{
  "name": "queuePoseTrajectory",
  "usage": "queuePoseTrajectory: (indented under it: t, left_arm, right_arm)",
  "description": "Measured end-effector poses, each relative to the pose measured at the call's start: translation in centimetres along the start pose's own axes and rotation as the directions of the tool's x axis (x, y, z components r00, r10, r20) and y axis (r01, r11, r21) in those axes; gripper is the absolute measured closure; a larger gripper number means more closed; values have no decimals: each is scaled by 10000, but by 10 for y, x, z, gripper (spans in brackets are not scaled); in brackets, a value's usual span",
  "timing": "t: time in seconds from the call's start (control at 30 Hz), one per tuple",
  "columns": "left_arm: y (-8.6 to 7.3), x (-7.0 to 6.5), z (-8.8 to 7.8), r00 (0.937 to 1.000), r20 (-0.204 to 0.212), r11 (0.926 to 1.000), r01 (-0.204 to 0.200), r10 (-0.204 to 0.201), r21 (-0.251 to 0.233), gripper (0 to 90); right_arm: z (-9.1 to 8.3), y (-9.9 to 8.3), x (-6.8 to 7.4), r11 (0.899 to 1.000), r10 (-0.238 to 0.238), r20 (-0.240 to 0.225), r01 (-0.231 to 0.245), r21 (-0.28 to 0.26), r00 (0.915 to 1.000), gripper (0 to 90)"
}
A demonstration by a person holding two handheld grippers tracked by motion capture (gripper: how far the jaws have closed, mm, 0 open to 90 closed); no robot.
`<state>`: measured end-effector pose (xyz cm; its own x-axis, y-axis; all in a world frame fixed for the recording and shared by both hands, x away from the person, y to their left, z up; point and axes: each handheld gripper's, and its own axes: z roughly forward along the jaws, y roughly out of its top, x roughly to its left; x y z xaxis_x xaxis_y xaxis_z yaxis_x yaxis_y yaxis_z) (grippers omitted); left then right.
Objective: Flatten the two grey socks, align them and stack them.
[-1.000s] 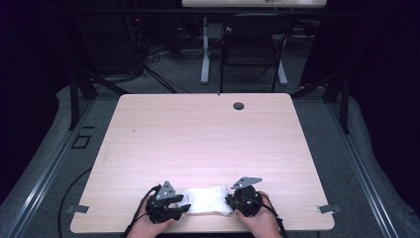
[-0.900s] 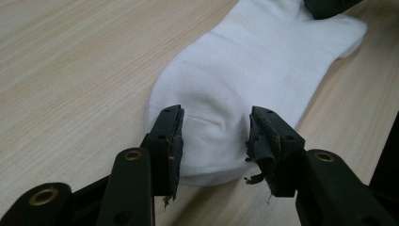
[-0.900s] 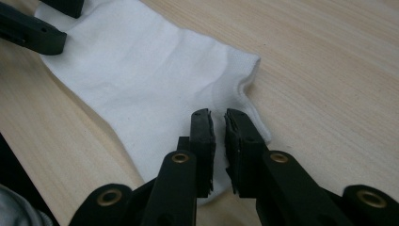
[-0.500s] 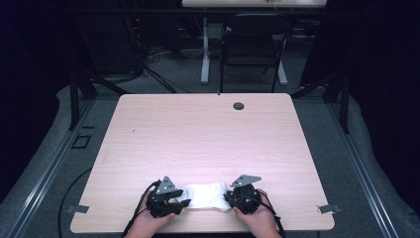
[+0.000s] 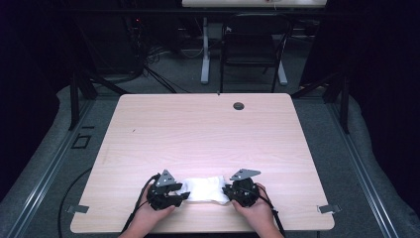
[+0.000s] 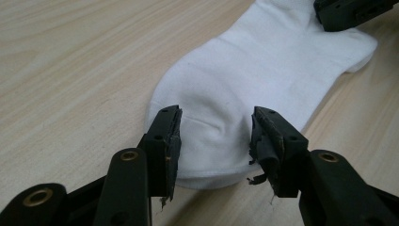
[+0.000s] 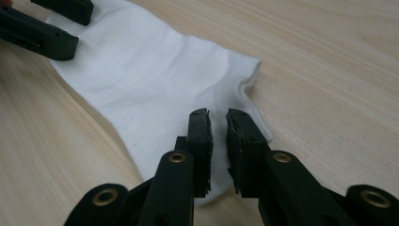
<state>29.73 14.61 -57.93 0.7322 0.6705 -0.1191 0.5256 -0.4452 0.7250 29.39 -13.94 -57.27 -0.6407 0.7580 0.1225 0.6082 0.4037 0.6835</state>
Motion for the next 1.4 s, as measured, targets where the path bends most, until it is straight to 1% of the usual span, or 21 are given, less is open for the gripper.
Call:
queuePoseTrajectory:
  t: [0.1,0.27,0.3,0.47,0.5,0.67,0.73,0.83,0.93,0.97,1.03,1.1,1.13,1.17,1.2,1.23,1.27,1.3,1.33,1.37,1.4]
  left_arm:
    - [1,2,1,10000,-1,10000,50,-50,-7,527]
    - [5,9,5,9997,9,9996,261,-260,-85,526]
    - [6,9,6,9996,-45,9995,295,-296,-102,527]
    - [9,12,9,9994,-98,9993,333,-334,-144,526]
    - [10,13,10,9989,-115,9988,447,-449,-199,526]
    - [10,15,10,9992,-135,9990,380,-383,-240,526]
    - [10,16,10,9992,-141,9989,381,-385,-258,526]
    - [10,16,11,9986,-165,9984,494,-499,-288,526]
    - [10,15,11,9985,-168,9983,509,-514,-280,517]
    - [10,15,11,9983,-179,9980,543,-549,-317,503]
    - [10,15,10,9979,-162,9976,625,-630,-295,482]
    - [11,15,9,9980,-216,9979,595,-600,-253,468]
    - [11,15,8,9976,-223,9975,652,-658,-258,464]
    - [11,15,8,9976,-223,9975,652,-658,-258,458]
    - [11,15,6,9975,-240,9975,656,-662,-247,450]
    - [12,15,5,9978,-253,9979,601,-608,-257,450]
    - [13,15,1,9977,-284,9976,599,-609,-338,442]
    - [13,15,1,9977,-284,9976,599,-609,-338,439]
    - [14,15,-2,9978,-295,9973,587,-600,-432,436]
    - [14,15,-3,9978,-308,9973,564,-579,-473,436]
    - [16,16,-8,9977,-302,9967,582,-600,-574,429]
  right_arm:
    - [2,3,-3,10000,43,21,-43,-31,10000,794]
    - [6,7,-7,9999,75,78,-75,-90,9999,793]
    - [7,7,-7,9999,105,56,-104,-89,9999,792]
    - [9,11,-10,10000,39,129,-39,-29,9999,789]
    - [9,12,-11,10000,87,115,-87,-12,9999,789]
    - [12,16,-14,10000,17,314,-15,-77,9995,784]
    - [13,15,-14,9999,35,318,-31,-116,9995,784]
    - [13,16,-14,9998,79,331,-73,-158,9994,782]
    - [13,16,-14,9997,172,255,-167,-186,9995,771]
    - [12,16,-15,9996,152,239,-146,-242,9996,759]
    - [8,17,-16,9985,311,125,-305,-444,9994,743]
    - [4,18,-16,9975,317,66,-312,-641,9995,715]
    - [2,18,-16,9973,413,9,-411,-611,9991,699]
    - [2,18,-16,9973,413,9,-411,-611,9991,699]
    - [-1,18,-17,9973,337,-4,-336,-656,9994,667]
    - [-1,18,-17,9973,337,-4,-336,-656,9994,667]
    - [-4,17,-16,9970,217,75,-211,-742,9997,634]
    - [-4,17,-16,9970,217,75,-211,-742,9997,634]
    - [-7,17,-15,9964,73,166,-58,-849,9998,614]
    - [-7,17,-15,9964,73,166,-58,-849,9998,614]
    - [-10,17,-14,9965,-119,257,139,-819,9996,601]
